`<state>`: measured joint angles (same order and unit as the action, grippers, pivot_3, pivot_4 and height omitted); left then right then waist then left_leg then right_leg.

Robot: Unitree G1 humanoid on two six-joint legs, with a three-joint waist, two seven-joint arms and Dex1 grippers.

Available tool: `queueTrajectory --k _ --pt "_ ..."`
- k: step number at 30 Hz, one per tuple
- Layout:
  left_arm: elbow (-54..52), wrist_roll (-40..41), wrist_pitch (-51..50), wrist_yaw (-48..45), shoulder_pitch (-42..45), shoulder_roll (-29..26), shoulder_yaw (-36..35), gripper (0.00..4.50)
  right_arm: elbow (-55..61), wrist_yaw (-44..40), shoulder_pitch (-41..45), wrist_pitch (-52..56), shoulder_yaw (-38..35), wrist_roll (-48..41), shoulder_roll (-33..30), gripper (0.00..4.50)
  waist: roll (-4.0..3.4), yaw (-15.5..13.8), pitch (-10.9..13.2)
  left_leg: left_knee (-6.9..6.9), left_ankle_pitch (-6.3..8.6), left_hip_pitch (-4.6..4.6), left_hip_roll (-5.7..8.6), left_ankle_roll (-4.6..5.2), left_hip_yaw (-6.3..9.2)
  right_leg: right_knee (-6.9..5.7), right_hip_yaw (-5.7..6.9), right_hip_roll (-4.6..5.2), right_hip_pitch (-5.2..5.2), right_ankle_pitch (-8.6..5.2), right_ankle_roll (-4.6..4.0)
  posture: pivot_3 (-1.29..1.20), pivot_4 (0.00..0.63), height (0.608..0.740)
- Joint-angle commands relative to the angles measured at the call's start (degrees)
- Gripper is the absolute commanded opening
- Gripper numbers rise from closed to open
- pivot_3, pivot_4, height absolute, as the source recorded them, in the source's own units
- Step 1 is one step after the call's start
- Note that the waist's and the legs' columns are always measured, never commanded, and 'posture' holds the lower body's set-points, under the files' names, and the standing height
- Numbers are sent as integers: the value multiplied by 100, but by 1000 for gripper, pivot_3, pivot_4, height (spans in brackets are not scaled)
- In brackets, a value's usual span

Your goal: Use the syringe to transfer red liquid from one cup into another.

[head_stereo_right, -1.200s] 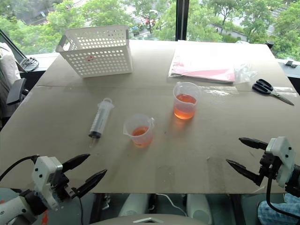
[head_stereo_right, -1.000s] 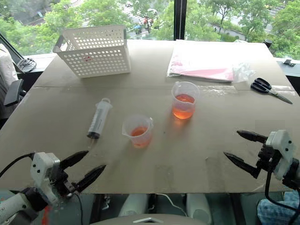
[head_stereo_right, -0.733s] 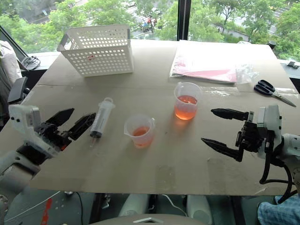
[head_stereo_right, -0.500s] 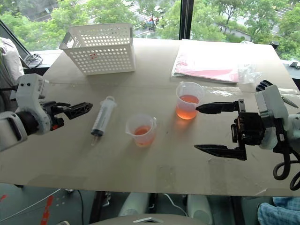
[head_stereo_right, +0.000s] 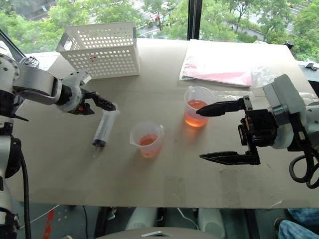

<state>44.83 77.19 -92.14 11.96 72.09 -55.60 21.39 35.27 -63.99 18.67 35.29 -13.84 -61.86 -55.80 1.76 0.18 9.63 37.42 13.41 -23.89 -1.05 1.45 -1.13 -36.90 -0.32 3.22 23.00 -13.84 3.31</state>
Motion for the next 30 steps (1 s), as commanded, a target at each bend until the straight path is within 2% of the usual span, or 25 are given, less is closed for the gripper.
queueTrajectory --k 1,3,6,10,12,15,17,19,22,25,26,28,30 --pt "423 -1316 -36 -1018 318 113 313 4500 408 310 -206 90 -312 -212 -41 4467 1 16 0 -2 0 -6 -1 -1 0 0 -3 0 7 0 0 0 150 740" --pt "486 -1847 -36 -1564 385 236 455 4500 505 441 -292 118 -379 -277 -51 4467 2 39 1 -3 -1 -18 -2 -1 -1 -5 -12 0 23 0 1 0 150 740" --pt "534 -2611 -19 -2251 339 471 535 3754 590 602 -402 122 -421 -312 -40 4500 3 28 1 5 1 -32 -1 1 -3 -11 -14 2 35 1 2 0 150 740" --pt "448 -3278 -36 -3001 269 625 603 1901 628 660 -503 130 -452 -299 -57 4500 7 23 2 11 13 -33 -2 22 -2 -17 -15 2 35 1 2 0 150 740" --pt "364 -3527 -36 -3285 207 635 605 1441 593 657 -507 110 -416 -244 -50 4500 7 34 2 11 13 -30 -2 23 -3 -22 -18 2 35 1 2 0 150 740" --pt "453 -3606 -36 -3719 201 600 31 1433 523 709 -475 83 -312 -111 -7 4500 9 38 3 13 13 -30 -3 24 -4 -41 -22 1 43 0 1 0 150 740" --pt "336 -3438 -36 -4080 223 357 -393 1433 483 843 -484 133 -245 25 -11 4500 10 38 4 17 13 -39 -4 24 -3 -54 -22 1 57 0 1 0 150 740" --pt "238 -2970 -36 -4486 342 -19 -856 1433 460 1139 -455 151 -228 129 76 4500 15 74 7 37 13 -55 -13 24 -2 -67 -21 -2 71 0 1 0 150 740" --pt "-717 -2101 -36 -4899 168 -490 -1394 1433 364 1784 -294 134 -208 222 389 4500 19 84 10 68 14 -76 -27 24 -1 -83 -22 -8 85 0 1 0 150 740" --pt "-1637 -1366 -36 -4821 -69 -162 -2573 1433 324 2276 -126 115 -141 435 668 4500 17 3 10 84 14 -76 -32 24 -2 -91 -23 5 82 0 2 0 150 740" --pt "-1972 -1274 -36 -4697 -108 -18 -2739 1433 301 2428 -68 128 -139 480 745 4500 17 -57 10 89 14 -77 -24 25 3 -95 -12 19 78 0 2 0 150 740" --pt "-2469 -1166 60 -4364 -89 566 -3274 1433 208 2650 50 126 -151 551 865 4500 16 -117 9 96 14 -74 -18 27 6 -96 -6 27 68 1 3 0 150 740" --pt "-3103 -1293 490 -4182 -147 1140 -3428 1433 55 2834 163 103 -138 775 910 4500 18 -150 8 106 12 -73 -14 30 14 -97 0 28 58 1 3 0 150 740"
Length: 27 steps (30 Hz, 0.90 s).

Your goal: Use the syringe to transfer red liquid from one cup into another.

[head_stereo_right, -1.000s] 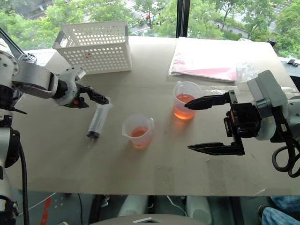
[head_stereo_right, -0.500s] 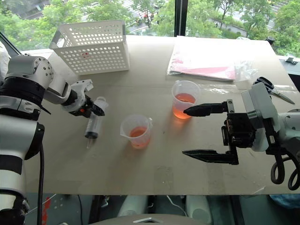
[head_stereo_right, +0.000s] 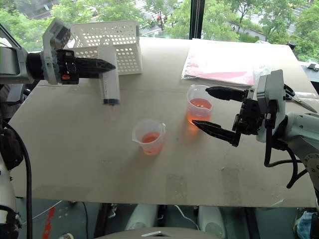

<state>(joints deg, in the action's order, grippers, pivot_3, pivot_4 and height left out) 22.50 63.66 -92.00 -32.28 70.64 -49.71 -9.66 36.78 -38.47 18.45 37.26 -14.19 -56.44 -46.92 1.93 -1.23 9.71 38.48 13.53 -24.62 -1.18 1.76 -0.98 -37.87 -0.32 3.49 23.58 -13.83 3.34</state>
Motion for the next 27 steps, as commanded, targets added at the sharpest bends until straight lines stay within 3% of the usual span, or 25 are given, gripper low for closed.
queueTrajectory --k 1,4,10,18,27 --pt "-1266 -136 997 274 -50 958 -208 1433 -201 439 226 -149 -86 537 16 4500 1 -12 -1 3 -1 -1 1 2 0 0 0 -1 -1 1 1 0 150 740" --pt "-2167 -1383 3144 -287 -493 1700 663 1433 -485 880 369 -249 -9 1245 73 4500 1 -13 -4 3 -7 3 10 -6 -3 0 -4 7 -8 2 1 0 150 740" --pt "-1003 -2524 5109 -1040 -202 2905 1292 1433 -457 1943 777 1018 -190 1040 -51 4500 -13 103 -3 -19 -15 3 23 -20 -20 4 -33 -12 15 3 -1 0 150 740" --pt "-97 -3753 6629 -2083 -455 3317 2002 1433 -404 2485 1430 1836 -314 711 -15 4500 -20 155 -4 -16 -1 -1 21 5 -18 10 -35 -22 13 3 1 0 150 740" --pt "254 -4206 7015 -2105 -831 3768 1953 1433 -615 2704 2064 2418 -138 606 26 4500 -20 164 -4 -16 3 -5 17 11 -15 12 -33 -22 14 5 3 0 150 740"
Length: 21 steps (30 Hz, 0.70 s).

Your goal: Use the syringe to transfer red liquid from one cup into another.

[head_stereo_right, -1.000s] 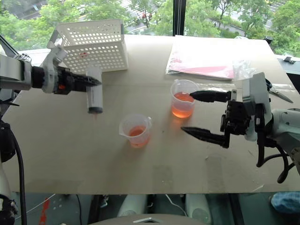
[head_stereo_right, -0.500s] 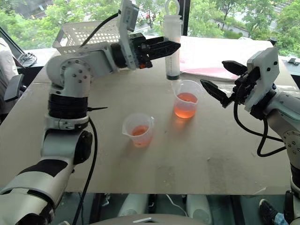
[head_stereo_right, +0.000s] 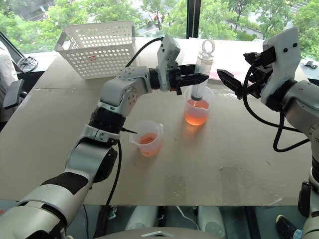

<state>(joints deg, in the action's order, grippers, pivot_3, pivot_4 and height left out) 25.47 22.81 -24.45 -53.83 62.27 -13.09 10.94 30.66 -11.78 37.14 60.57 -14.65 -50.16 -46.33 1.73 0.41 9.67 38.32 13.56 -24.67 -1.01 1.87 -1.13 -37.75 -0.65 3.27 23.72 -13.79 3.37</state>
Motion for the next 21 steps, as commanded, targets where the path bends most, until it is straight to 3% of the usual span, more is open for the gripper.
queueTrajectory --k 1,21 --pt "1 -187 313 91 -12 152 -108 1433 -52 21 254 122 -64 -4 -34 4500 0 -1 0 0 0 0 0 0 0 0 0 0 0 0 0 0 150 740" --pt "-645 -555 86 456 -573 491 -98 1433 -612 -114 1033 763 478 176 342 4500 -3 15 -1 0 1 1 -17 1 2 -2 3 -1 0 1 1 0 150 740"
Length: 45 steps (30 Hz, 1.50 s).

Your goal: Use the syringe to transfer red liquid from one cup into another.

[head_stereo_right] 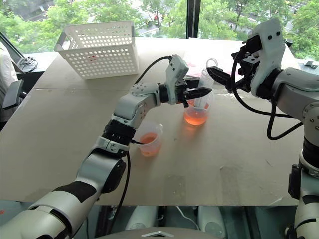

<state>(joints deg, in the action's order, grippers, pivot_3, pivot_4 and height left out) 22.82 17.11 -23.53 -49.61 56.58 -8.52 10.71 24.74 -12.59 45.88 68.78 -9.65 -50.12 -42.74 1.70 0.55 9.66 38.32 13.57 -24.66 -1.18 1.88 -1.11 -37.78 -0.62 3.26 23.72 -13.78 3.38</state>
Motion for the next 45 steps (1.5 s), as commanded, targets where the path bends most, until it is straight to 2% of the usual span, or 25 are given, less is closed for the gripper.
queueTrajectory --k 1,3,4,5,6,13,14,23,45 --pt "-429 0 1 33 -29 35 -55 1433 -90 -12 173 -86 16 259 7 4500 0 2 0 0 0 0 0 0 0 0 0 0 0 0 0 0 150 740" --pt "-509 -11 -12 43 -69 42 -38 1433 -204 14 188 -132 64 411 54 4500 0 2 0 0 0 0 0 0 -1 0 -1 0 0 0 0 0 150 740" --pt "-545 -9 -32 54 -85 49 -38 1433 -241 15 188 -146 71 475 77 3959 -1 2 0 0 0 0 0 0 -1 0 -1 0 0 0 0 0 150 740" --pt "-574 -10 -45 58 -99 51 -33 1433 -284 16 192 -169 84 554 98 3748 -1 2 0 0 0 0 0 0 -2 0 -1 0 0 0 0 0 150 740" --pt "-603 -13 -54 61 -116 50 -24 1433 -314 15 197 -179 80 610 127 3315 -1 3 0 0 0 1 0 0 -1 -1 0 -1 0 0 0 0 150 740" --pt "-777 -52 -54 56 -230 18 47 1433 -365 -76 281 -95 42 676 244 150 -2 3 0 -1 0 0 0 0 0 1 0 -1 0 0 0 0 150 740" --pt "-799 -70 -42 46 -250 13 66 1433 -359 -85 314 -97 61 687 269 44 -2 3 0 -1 0 0 0 0 0 0 0 -1 0 0 0 0 150 740" --pt "-932 -76 -281 77 -394 13 57 1433 -411 -64 719 -82 -5 783 442 44 -3 6 0 -1 0 1 0 0 -1 0 -1 -2 0 0 0 0 150 740" --pt "-1109 -66 -547 39 -540 71 28 1433 -681 -417 1257 -335 83 1235 238 44 -4 8 0 -1 0 1 0 0 0 1 1 -2 0 0 0 0 150 740"
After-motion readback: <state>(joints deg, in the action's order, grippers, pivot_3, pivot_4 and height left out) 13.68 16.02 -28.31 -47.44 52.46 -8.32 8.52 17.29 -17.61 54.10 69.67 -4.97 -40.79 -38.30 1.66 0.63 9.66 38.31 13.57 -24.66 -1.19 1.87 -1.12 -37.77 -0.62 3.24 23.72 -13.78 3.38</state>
